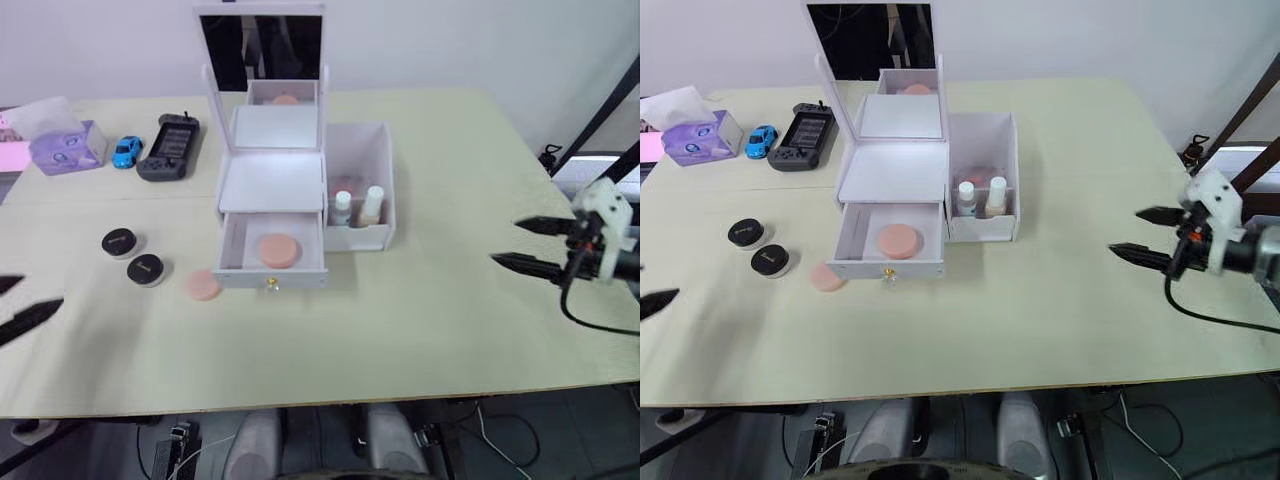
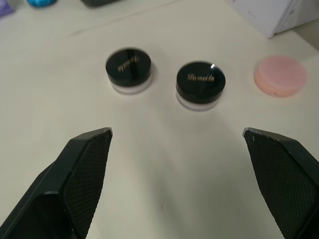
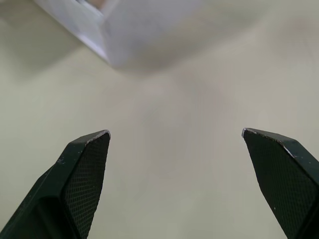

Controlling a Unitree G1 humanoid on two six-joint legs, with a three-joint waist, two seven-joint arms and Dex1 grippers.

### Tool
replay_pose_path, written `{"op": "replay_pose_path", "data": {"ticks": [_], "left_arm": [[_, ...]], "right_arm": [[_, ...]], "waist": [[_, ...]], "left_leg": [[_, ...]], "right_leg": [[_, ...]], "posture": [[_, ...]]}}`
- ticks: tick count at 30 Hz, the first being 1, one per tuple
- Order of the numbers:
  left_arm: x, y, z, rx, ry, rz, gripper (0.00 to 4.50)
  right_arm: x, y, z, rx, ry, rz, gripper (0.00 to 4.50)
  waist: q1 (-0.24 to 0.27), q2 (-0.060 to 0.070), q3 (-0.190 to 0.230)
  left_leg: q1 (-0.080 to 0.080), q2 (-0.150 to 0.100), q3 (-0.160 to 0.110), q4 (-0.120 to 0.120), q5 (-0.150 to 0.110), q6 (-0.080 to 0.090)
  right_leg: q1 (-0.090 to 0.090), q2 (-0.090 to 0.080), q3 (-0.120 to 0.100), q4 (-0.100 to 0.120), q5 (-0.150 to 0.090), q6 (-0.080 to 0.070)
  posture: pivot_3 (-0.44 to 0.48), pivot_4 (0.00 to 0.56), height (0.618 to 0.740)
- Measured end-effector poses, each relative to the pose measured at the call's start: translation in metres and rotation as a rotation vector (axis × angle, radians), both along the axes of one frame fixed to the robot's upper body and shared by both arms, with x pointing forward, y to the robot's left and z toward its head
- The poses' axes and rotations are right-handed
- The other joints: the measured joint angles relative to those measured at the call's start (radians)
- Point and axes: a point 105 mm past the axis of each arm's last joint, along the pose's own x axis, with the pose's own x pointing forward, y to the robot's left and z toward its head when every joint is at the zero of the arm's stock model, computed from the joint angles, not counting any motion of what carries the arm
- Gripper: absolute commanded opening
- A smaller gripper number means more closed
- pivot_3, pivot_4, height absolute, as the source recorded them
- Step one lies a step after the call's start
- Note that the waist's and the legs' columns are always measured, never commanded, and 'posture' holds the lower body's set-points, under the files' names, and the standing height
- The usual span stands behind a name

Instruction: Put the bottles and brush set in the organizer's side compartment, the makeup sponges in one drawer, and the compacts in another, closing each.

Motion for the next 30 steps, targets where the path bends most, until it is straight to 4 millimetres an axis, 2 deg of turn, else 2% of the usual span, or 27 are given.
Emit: {"op": "replay_pose_path", "data": {"ticks": [3,6,9,10,14,18,23,30], "left_arm": [[0.004,-0.002,0.005,0.018,-0.025,-0.006,4.43],[0.011,-0.014,0.014,0.013,-0.067,-0.037,4.43],[0.015,-0.043,0.015,-0.025,-0.101,-0.094,4.43],[0.016,-0.059,0.014,-0.045,-0.115,-0.119,4.43],[0.020,-0.096,0.000,-0.096,-0.105,-0.153,4.43],[0.028,-0.118,-0.025,-0.114,-0.061,-0.126,4.43],[0.038,-0.143,-0.052,-0.111,0.019,-0.084,4.43],[0.062,-0.163,-0.065,-0.054,0.039,-0.028,4.43]], "right_arm": [[0.004,0.010,0.012,-0.002,-0.048,0.029,4.50],[0.012,0.035,0.031,0.002,-0.101,0.078,4.50],[0.018,0.077,0.053,0.018,-0.148,0.173,4.50],[0.017,0.096,0.060,0.006,-0.153,0.226,4.50],[0.015,0.141,0.080,-0.006,-0.164,0.335,4.50],[0.012,0.176,0.084,-0.071,-0.092,0.428,4.50],[-0.006,0.194,0.098,-0.089,-0.014,0.532,4.50],[-0.014,0.196,0.093,-0.096,0.075,0.550,4.50]], "waist": [[-0.004,0.001,0.000],[-0.008,0.001,0.000],[-0.010,0.002,0.000],[-0.008,0.002,0.000],[0.004,0.001,0.000],[0.003,0.001,0.000],[0.004,-0.002,-0.001],[0.003,-0.002,-0.001]], "left_leg": [[0.001,0.002,0.001,0.000,-0.001,-0.001],[0.001,0.003,0.001,0.000,-0.002,-0.003],[0.001,0.003,0.003,-0.001,0.000,-0.001],[0.001,0.003,0.003,-0.001,-0.001,-0.002],[0.000,0.003,0.001,-0.002,-0.003,-0.004],[-0.001,0.002,0.001,-0.001,-0.003,-0.004],[0.000,0.002,0.000,0.001,-0.003,-0.004],[0.001,0.002,0.000,0.001,-0.003,-0.004]], "right_leg": [[0.000,0.001,-0.001,0.000,0.000,0.000],[-0.001,0.001,-0.001,0.000,0.000,0.000],[-0.001,0.000,-0.001,0.000,0.000,0.000],[-0.002,0.000,0.000,0.000,0.000,0.000],[-0.002,0.001,-0.001,0.000,0.002,-0.003],[-0.001,0.001,-0.001,0.000,0.002,-0.004],[0.000,0.001,-0.001,0.000,0.000,0.000],[0.000,0.002,-0.001,0.002,0.001,0.000]], "posture": [[0.000,0.150,0.740],[0.000,0.150,0.740],[0.000,0.150,0.740],[0.000,0.150,0.740],[0.000,0.150,0.740],[0.000,0.150,0.740],[0.000,0.150,0.740],[0.000,0.150,0.740]]}}
